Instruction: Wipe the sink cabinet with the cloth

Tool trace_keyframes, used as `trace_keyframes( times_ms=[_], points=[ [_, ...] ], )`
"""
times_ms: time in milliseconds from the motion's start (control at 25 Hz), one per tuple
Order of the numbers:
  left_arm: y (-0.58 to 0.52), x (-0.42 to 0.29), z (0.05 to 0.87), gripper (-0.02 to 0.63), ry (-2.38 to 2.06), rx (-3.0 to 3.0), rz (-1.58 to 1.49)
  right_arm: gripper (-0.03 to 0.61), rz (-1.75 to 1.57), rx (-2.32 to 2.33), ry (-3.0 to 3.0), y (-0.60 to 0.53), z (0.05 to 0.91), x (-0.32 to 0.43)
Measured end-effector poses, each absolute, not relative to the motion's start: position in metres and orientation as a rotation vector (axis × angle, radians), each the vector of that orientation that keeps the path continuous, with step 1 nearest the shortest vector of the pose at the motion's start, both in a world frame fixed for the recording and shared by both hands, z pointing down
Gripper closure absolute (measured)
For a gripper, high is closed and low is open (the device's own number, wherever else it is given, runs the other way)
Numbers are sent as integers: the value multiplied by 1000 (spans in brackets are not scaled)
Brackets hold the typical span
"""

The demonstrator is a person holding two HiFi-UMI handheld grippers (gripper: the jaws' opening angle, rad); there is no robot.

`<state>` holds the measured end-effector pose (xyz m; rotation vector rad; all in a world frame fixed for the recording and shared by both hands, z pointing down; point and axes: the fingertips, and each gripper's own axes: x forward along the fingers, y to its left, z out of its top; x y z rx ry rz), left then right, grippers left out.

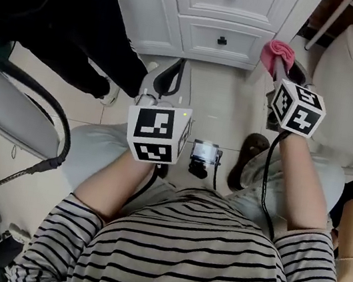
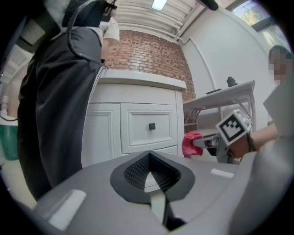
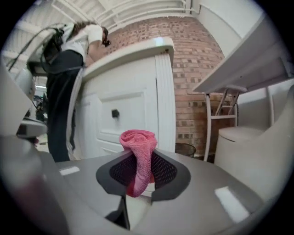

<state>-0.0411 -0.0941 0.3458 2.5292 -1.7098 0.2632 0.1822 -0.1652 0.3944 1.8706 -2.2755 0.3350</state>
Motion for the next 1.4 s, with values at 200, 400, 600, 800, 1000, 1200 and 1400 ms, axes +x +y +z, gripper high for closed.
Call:
trace_keyframes(
  times_ms=[200,400,600,800,1000,1200,1400],
  points=[
    [-74,-35,318,620,-1726,2620,216,491,276,1777,-2502,-94,340,141],
    [-73,-41,347,620,-1745,2579,240,492,266,1809,-2519,-70,360,135],
    [-73,-42,360,620,-1748,2540,236,494,287,1802,-2548,-66,372,130],
    [-72,-42,368,620,-1708,2528,216,494,198,1758,-2573,-59,372,114],
    [-71,-39,370,620,-1679,2525,221,494,141,1724,-2579,-55,369,104],
    [-74,-30,368,620,-1650,2564,216,494,130,1726,-2572,-61,373,102],
    [-75,-28,371,620,-1637,2569,217,494,142,1738,-2567,-66,377,103]
  ],
)
